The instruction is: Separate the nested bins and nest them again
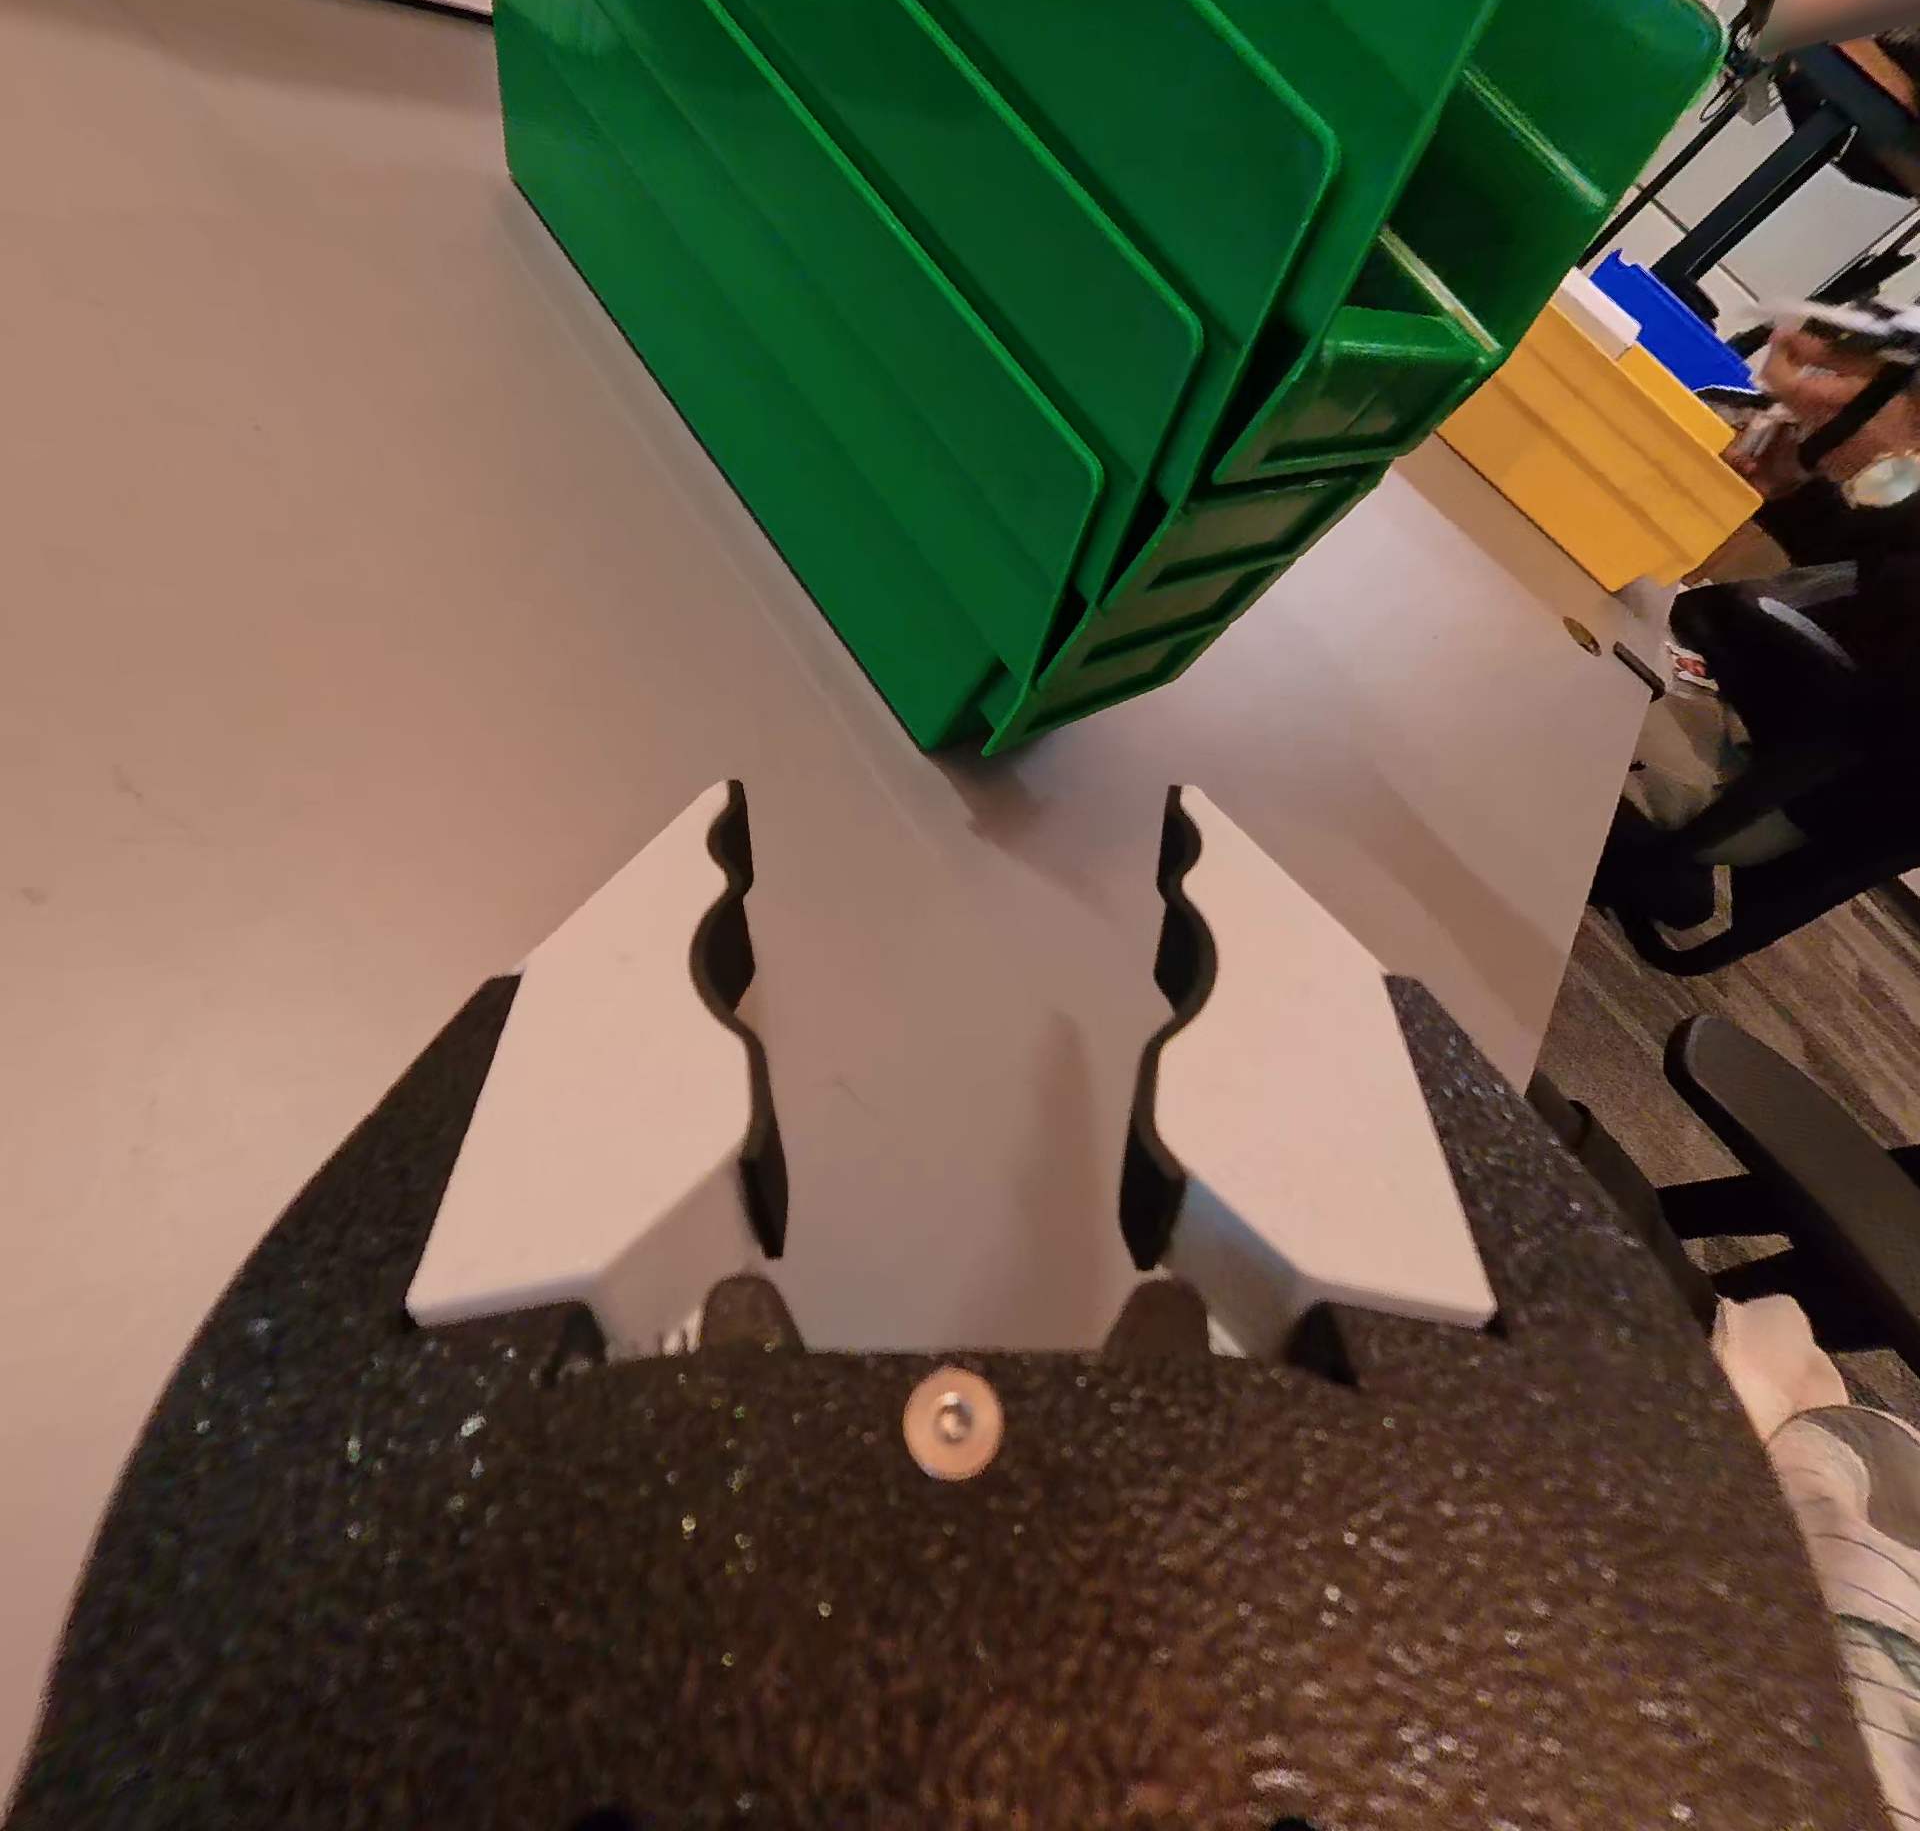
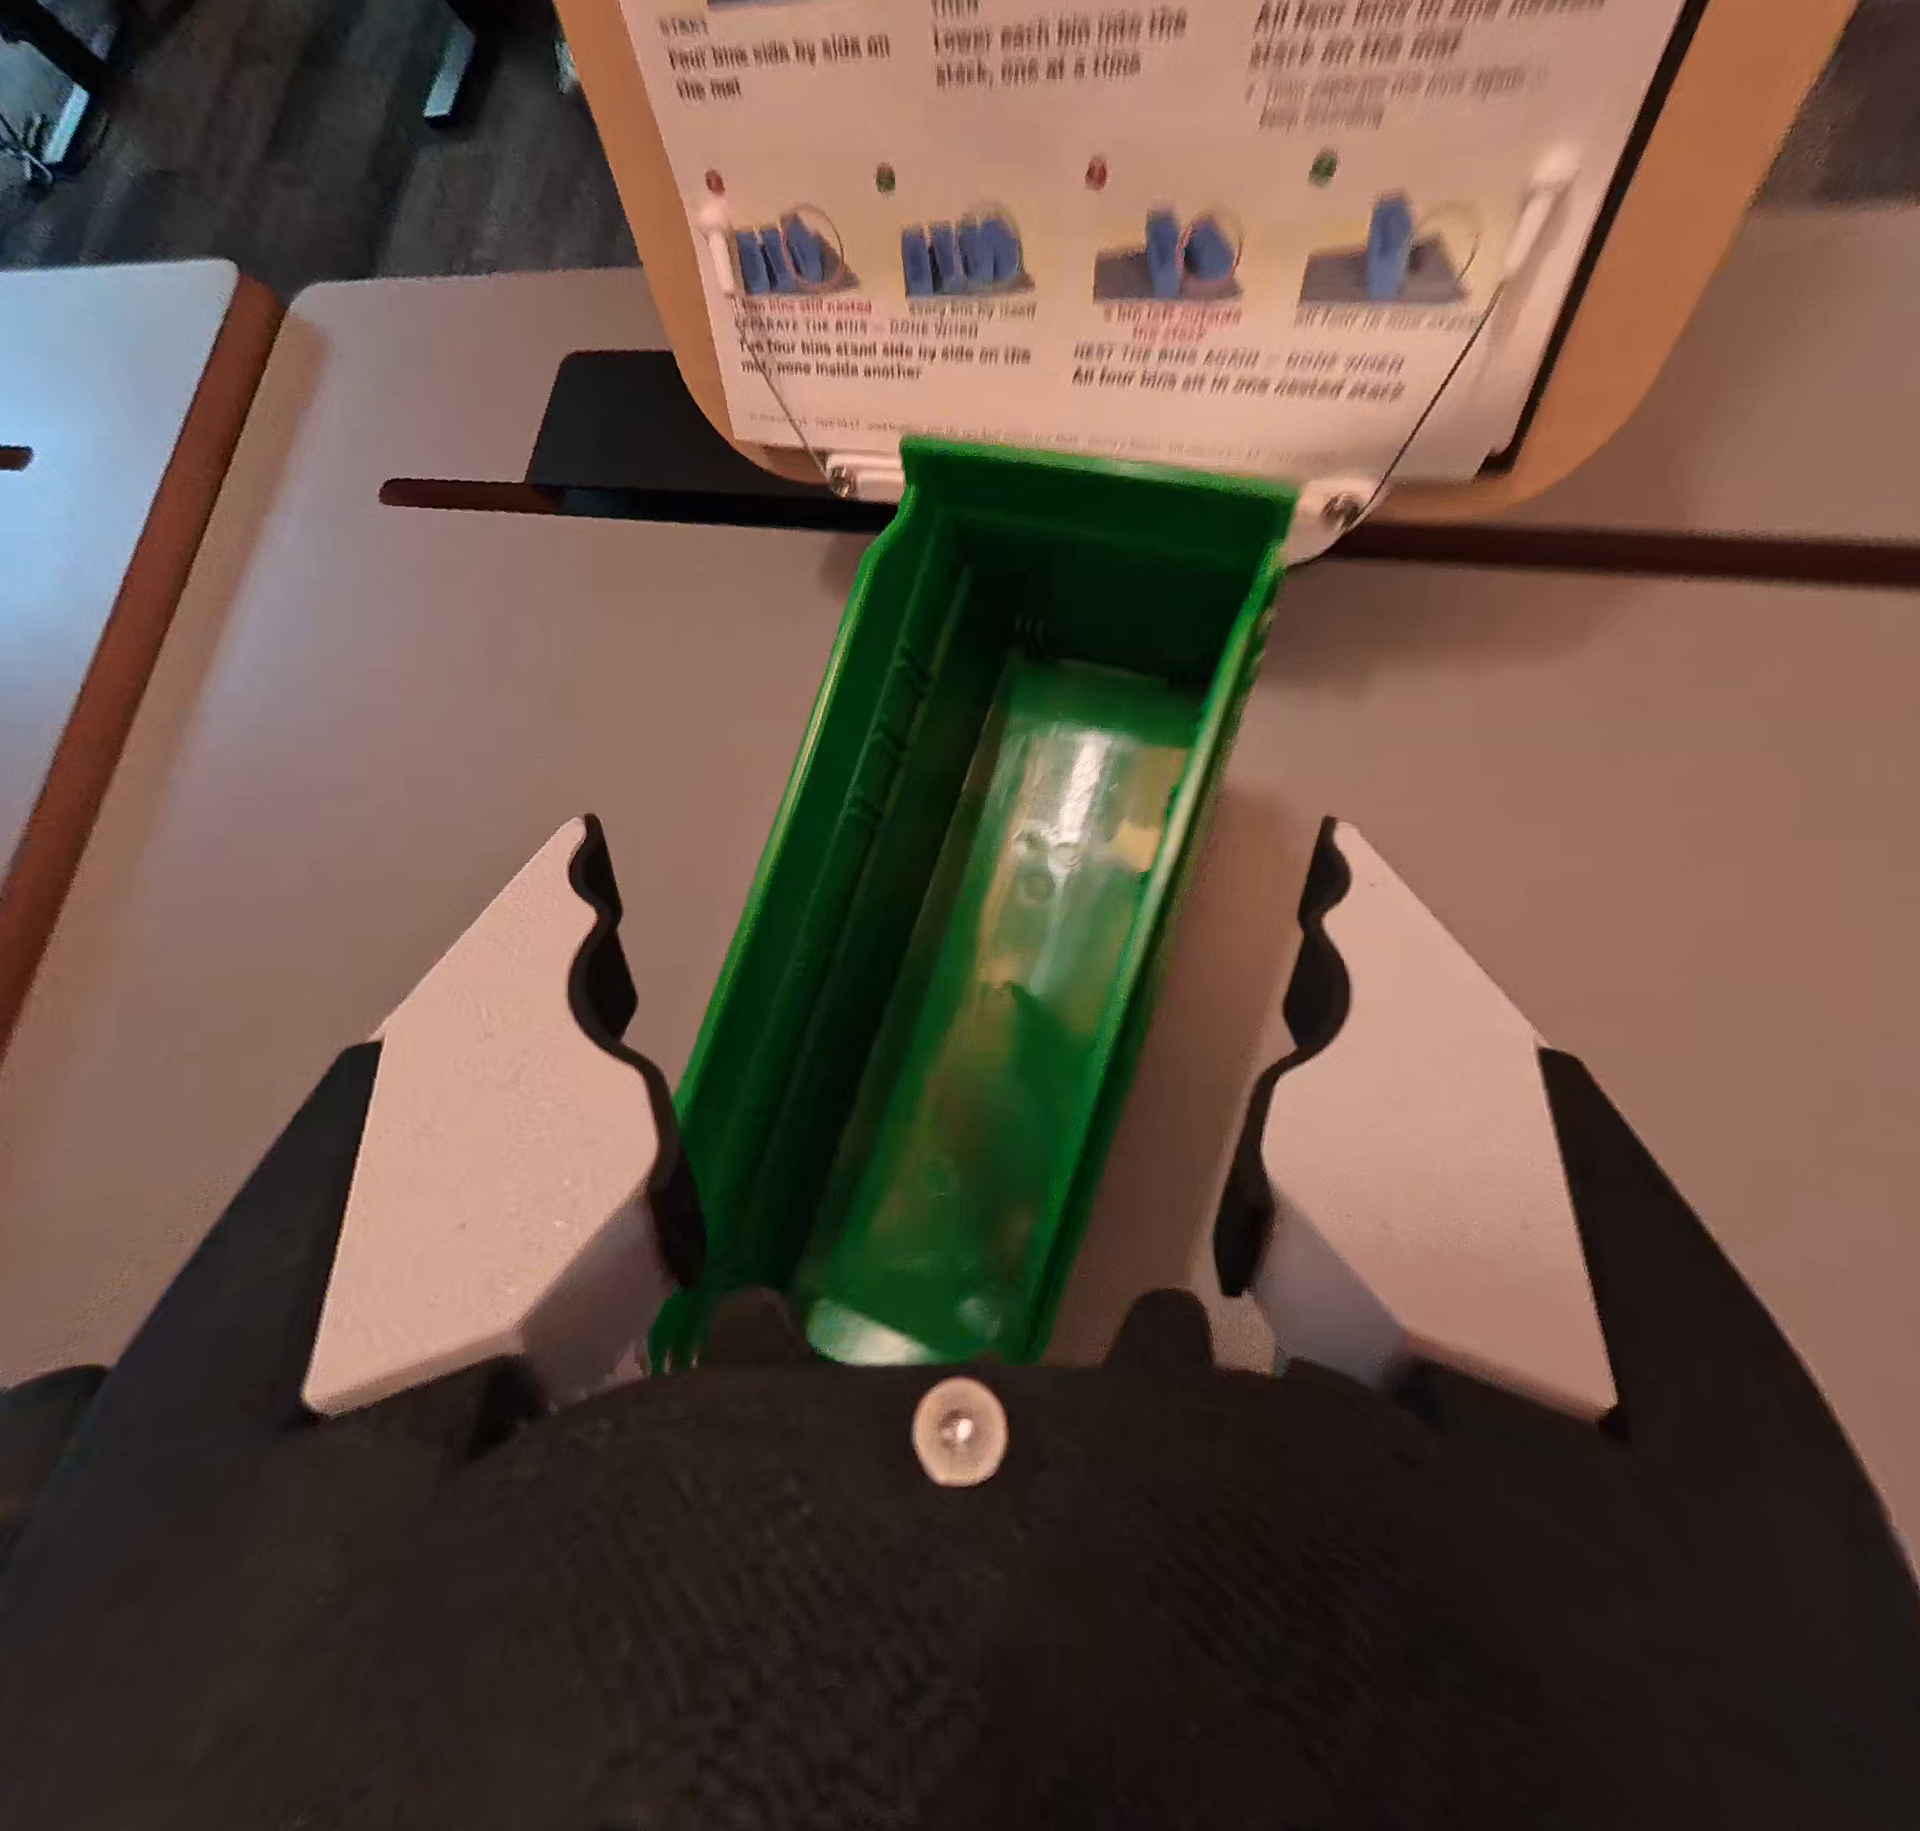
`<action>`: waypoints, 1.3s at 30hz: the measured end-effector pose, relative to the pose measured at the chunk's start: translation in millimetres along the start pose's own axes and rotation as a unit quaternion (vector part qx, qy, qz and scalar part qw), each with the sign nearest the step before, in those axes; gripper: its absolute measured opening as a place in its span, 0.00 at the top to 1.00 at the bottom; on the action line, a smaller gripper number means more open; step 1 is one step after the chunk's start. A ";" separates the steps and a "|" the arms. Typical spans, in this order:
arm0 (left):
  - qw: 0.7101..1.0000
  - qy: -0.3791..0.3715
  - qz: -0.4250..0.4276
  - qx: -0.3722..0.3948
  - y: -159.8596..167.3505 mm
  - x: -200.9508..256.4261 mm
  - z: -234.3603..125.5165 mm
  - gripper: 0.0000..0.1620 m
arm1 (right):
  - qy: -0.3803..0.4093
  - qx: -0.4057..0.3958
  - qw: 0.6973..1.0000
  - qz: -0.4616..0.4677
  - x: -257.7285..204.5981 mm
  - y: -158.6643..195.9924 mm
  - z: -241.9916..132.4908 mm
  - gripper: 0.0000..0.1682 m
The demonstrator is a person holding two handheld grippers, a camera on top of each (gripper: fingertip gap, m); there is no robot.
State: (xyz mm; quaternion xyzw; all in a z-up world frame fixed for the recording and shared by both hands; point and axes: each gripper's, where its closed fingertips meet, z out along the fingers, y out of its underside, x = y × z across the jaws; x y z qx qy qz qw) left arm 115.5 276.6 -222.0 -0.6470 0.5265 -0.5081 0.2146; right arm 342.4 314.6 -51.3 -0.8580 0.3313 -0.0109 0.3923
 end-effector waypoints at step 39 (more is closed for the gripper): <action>0.957 -0.211 0.102 0.169 -64.4 -26.2 -37.9 0.30 | 0.012 0.354 0.926 -0.134 173.0 158.5 -45.0 0.08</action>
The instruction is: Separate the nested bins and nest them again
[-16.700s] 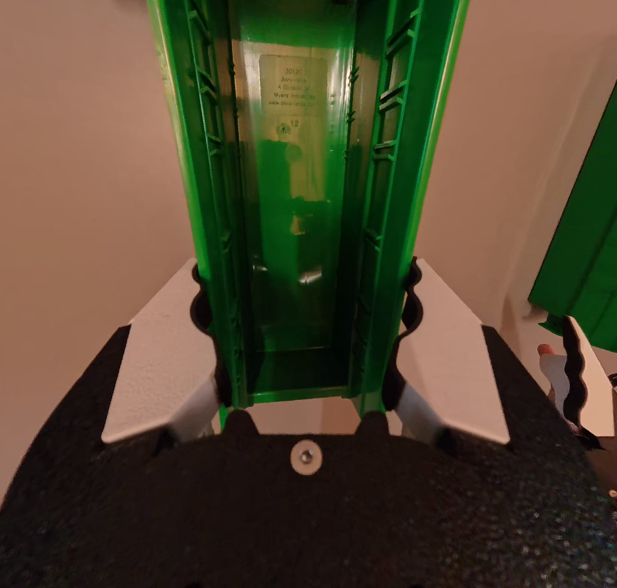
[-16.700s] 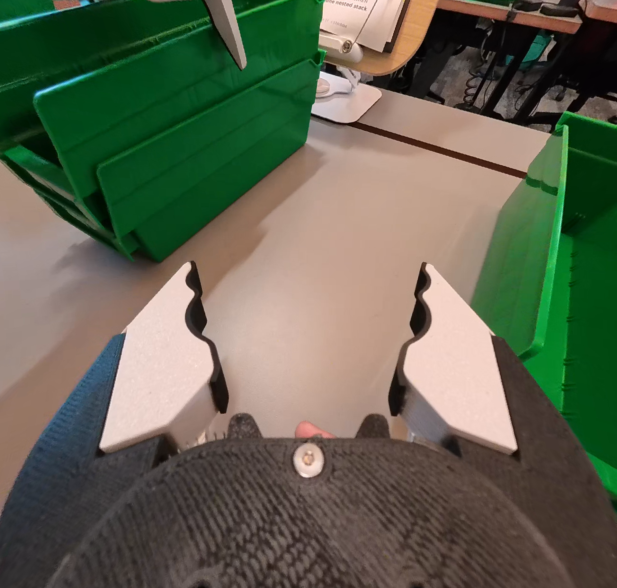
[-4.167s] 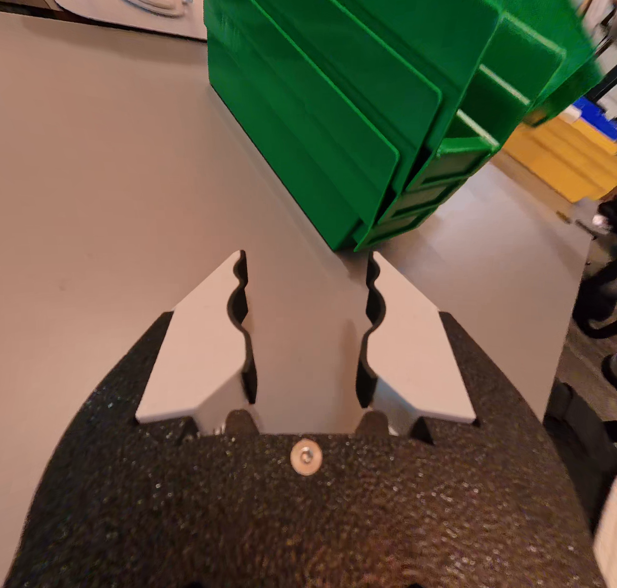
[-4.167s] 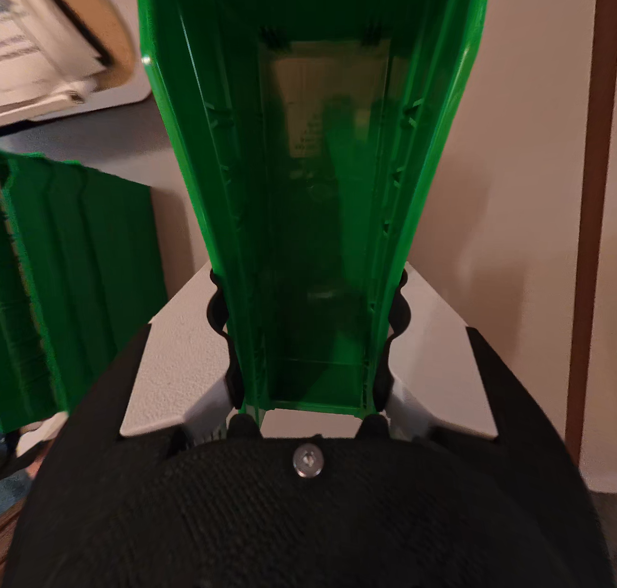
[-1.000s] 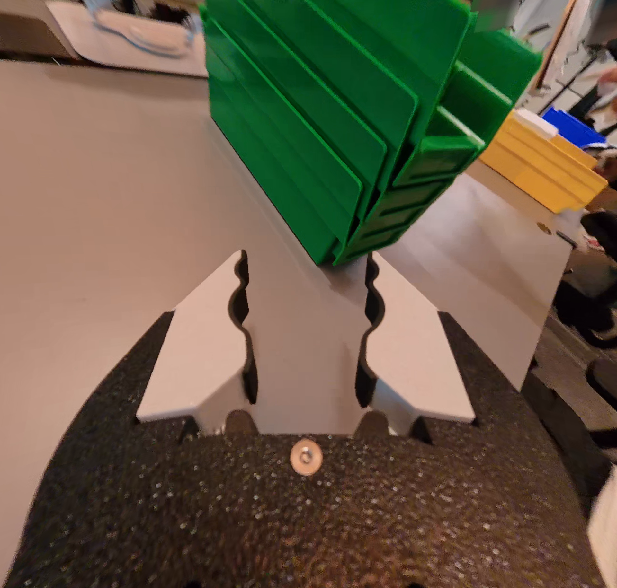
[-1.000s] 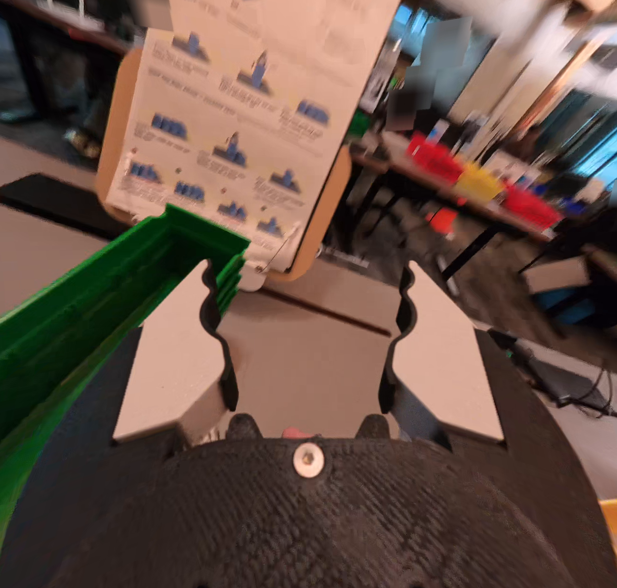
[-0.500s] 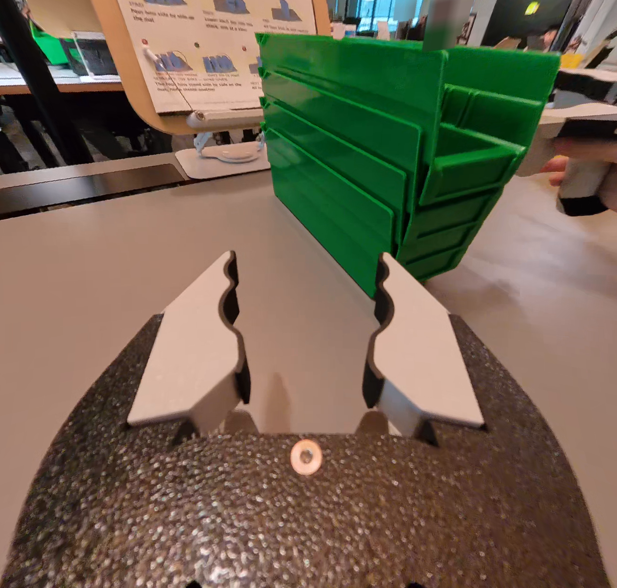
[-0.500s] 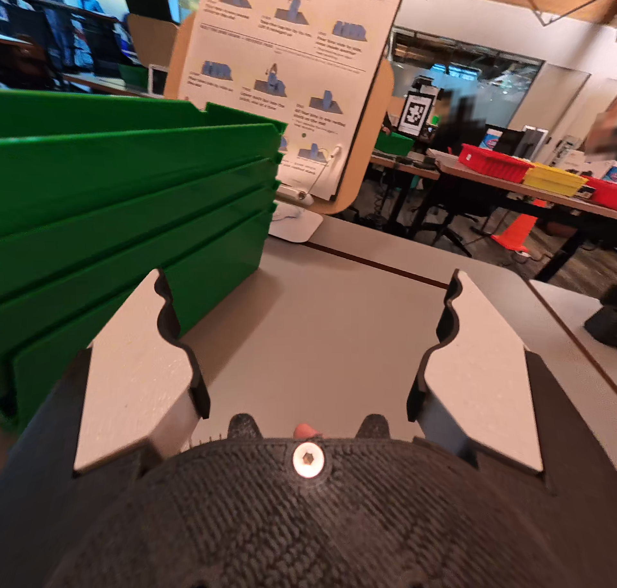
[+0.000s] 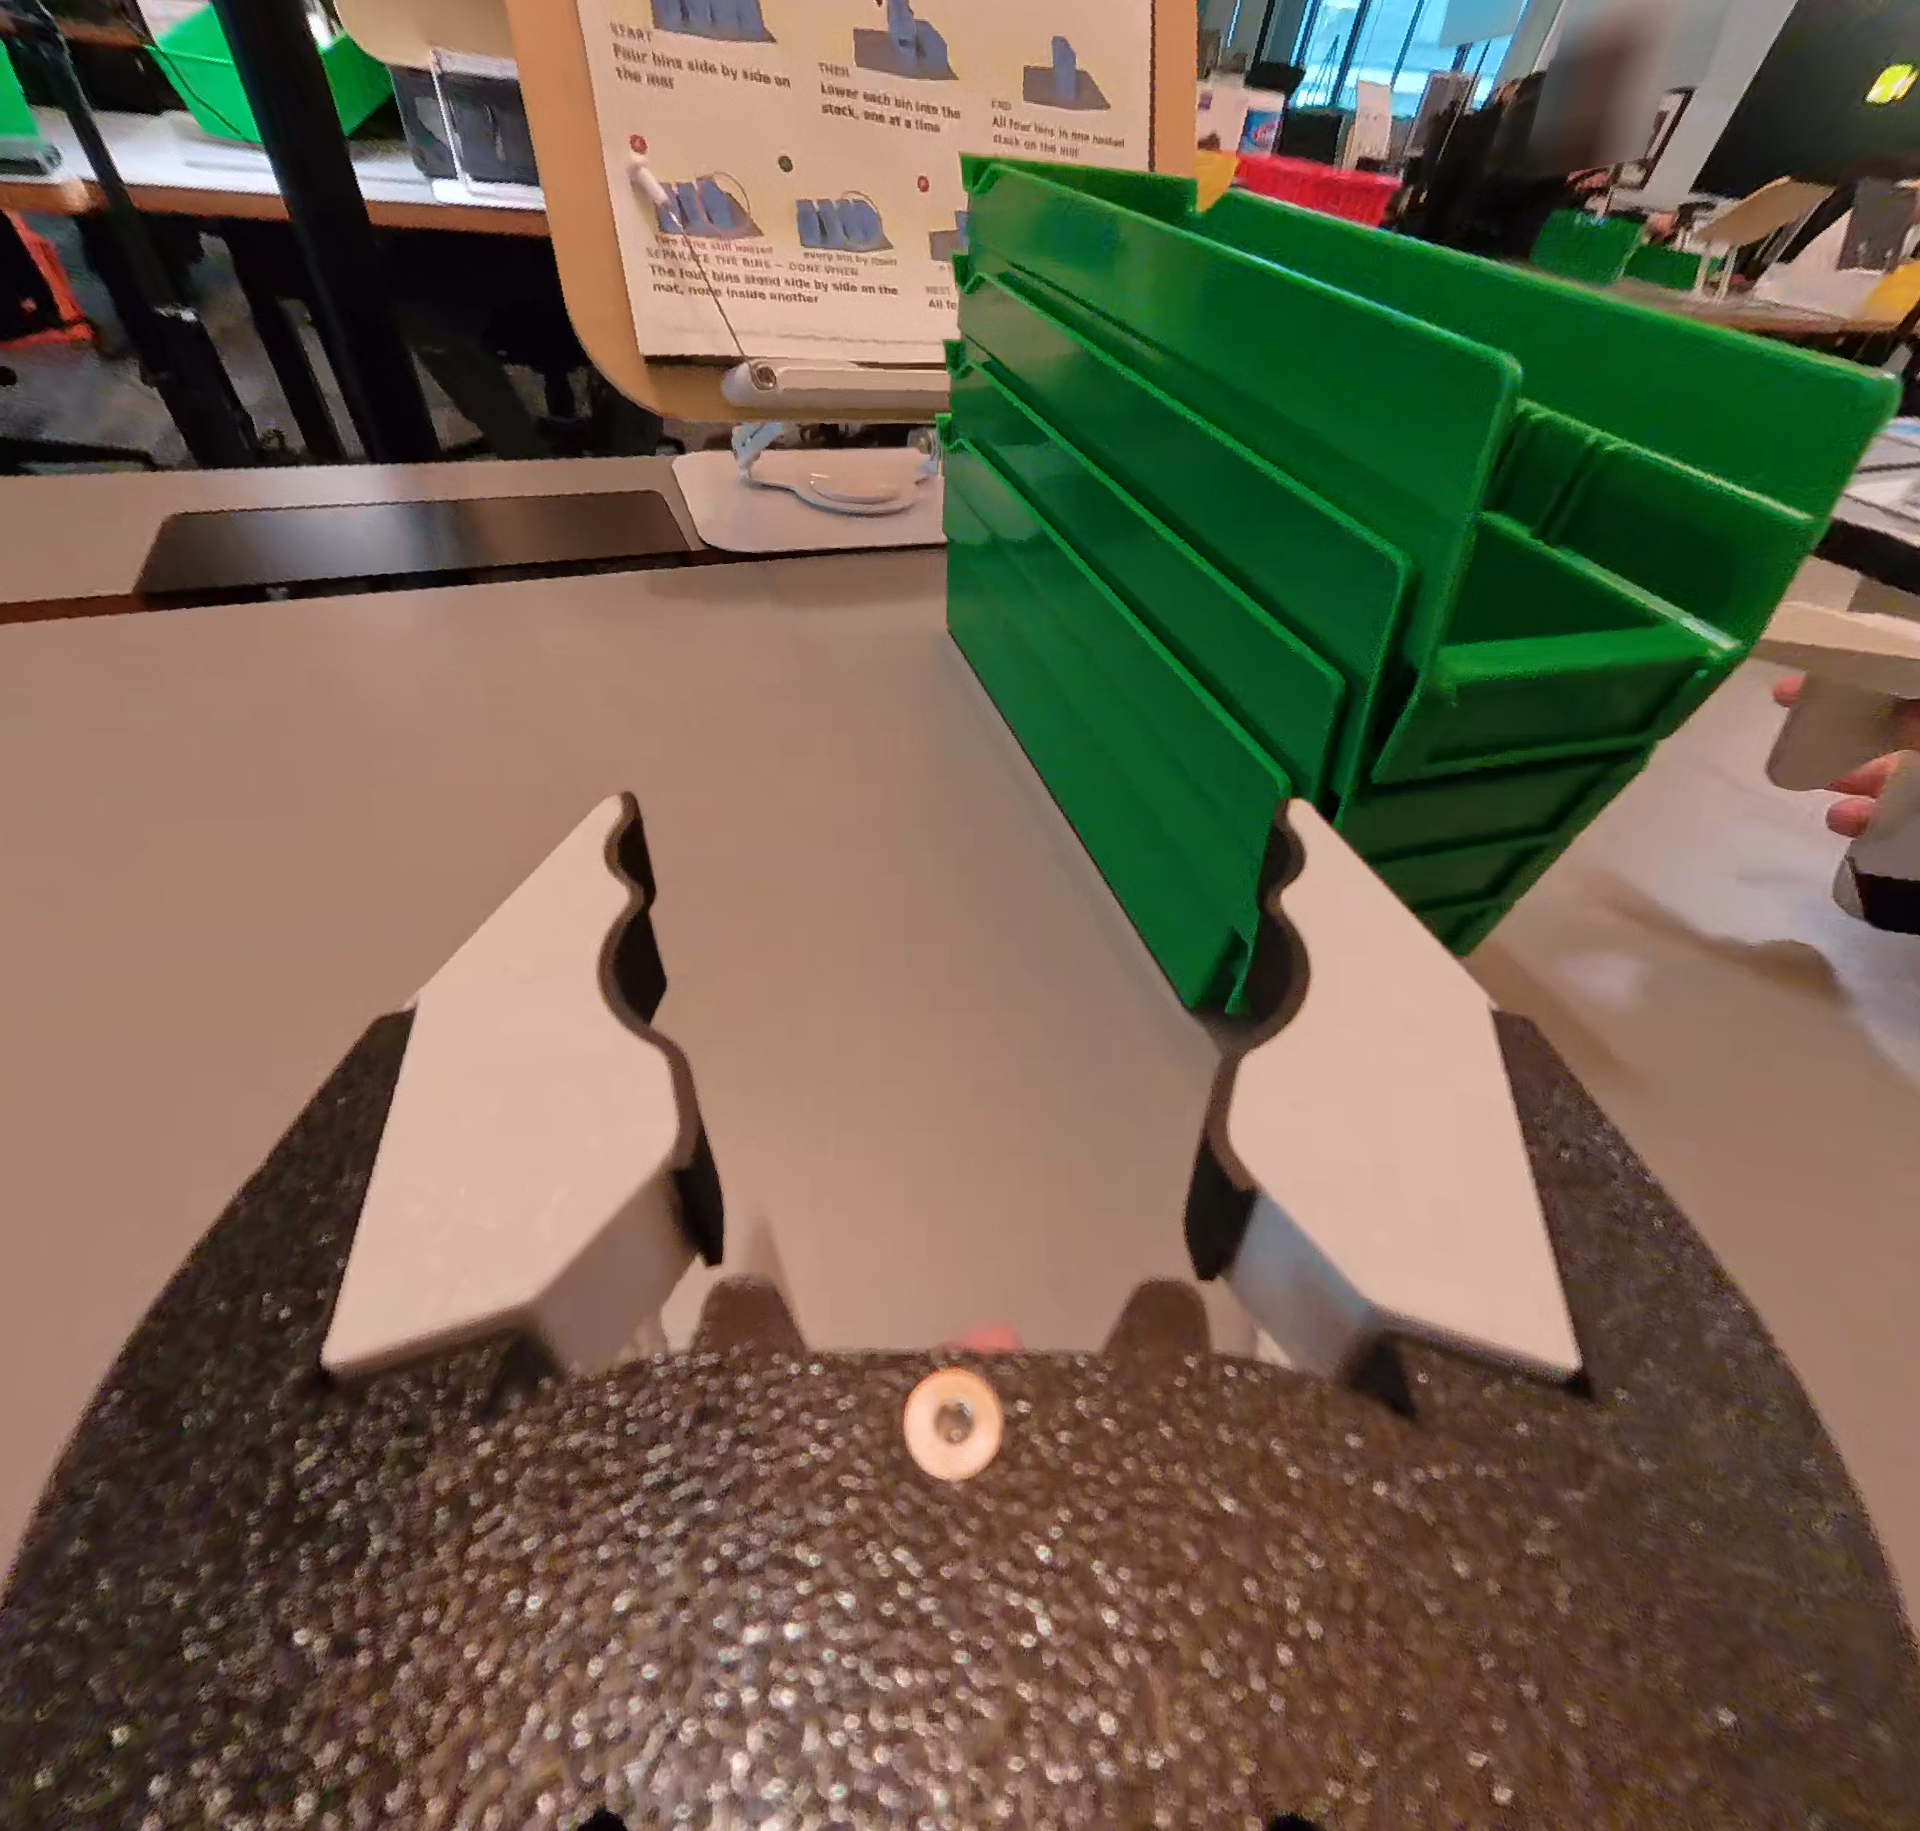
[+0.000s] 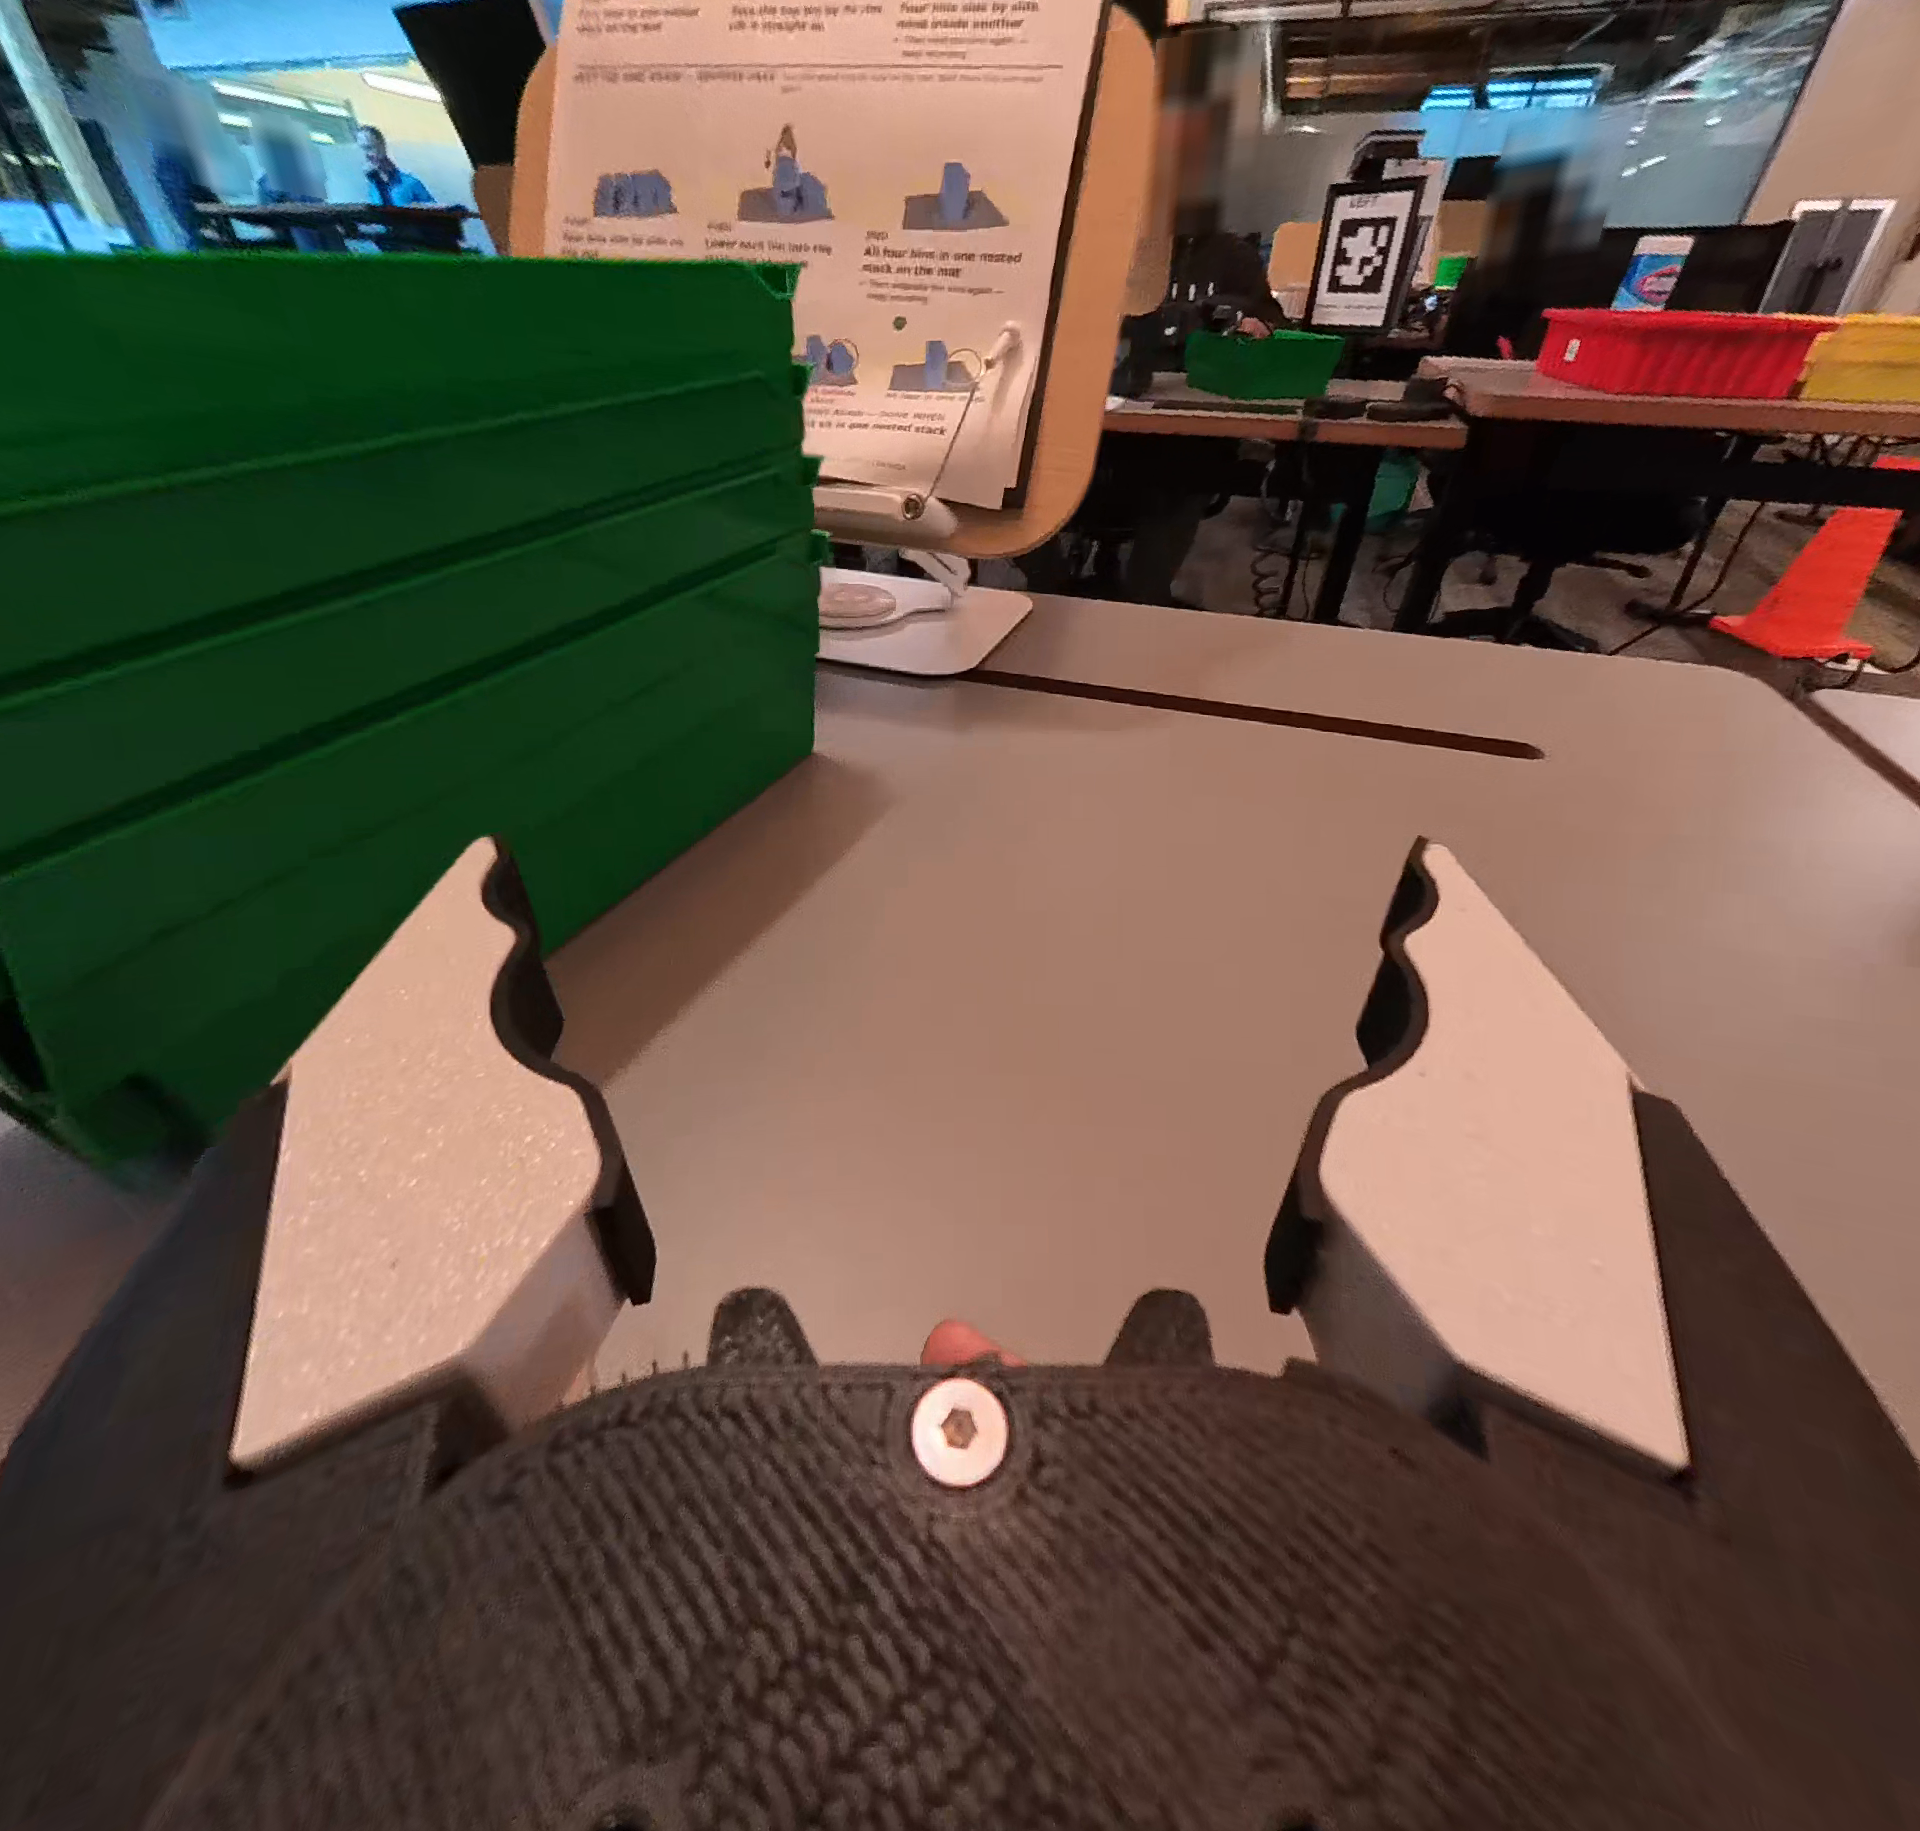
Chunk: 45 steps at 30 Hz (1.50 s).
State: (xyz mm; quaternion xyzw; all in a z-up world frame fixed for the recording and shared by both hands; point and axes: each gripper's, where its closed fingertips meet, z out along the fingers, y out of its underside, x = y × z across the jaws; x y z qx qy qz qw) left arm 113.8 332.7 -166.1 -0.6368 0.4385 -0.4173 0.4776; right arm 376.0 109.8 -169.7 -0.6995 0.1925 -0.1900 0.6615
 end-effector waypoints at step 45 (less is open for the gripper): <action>0.999 -0.011 -0.016 -0.027 27.4 -22.0 10.7 0.28 | -0.076 -0.326 0.941 0.058 -170.7 -109.8 124.4 0.20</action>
